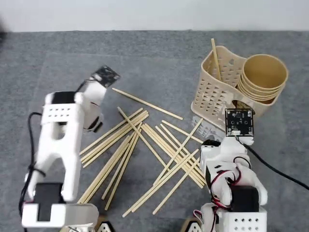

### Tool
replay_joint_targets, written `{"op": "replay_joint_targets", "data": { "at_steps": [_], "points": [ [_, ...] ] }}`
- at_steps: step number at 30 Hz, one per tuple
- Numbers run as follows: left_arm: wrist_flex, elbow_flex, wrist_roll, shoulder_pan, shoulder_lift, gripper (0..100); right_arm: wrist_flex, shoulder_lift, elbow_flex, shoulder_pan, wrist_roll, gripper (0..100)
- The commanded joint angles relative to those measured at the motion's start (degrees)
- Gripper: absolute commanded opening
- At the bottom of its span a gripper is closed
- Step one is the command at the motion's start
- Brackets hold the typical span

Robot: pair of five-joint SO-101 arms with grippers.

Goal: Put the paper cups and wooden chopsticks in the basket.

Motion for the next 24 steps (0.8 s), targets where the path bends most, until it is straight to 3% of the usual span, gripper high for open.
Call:
{"op": "replay_joint_targets", "data": {
  "at_steps": [1,6,24],
  "points": [
    [-2.8,-2.7,-0.6,3.2,2.1,12,-0.7,-0.8,-0.4,0.0,-0.4,0.9],
    [-8.1,-3.3,-0.6,3.6,7.3,12,-0.9,-1.3,1.1,0.0,-0.3,0.9],
    [-8.4,-9.4,-0.6,8.1,18.1,12,-1.3,-1.4,1.4,-0.1,-0.2,0.9]
  ]
}}
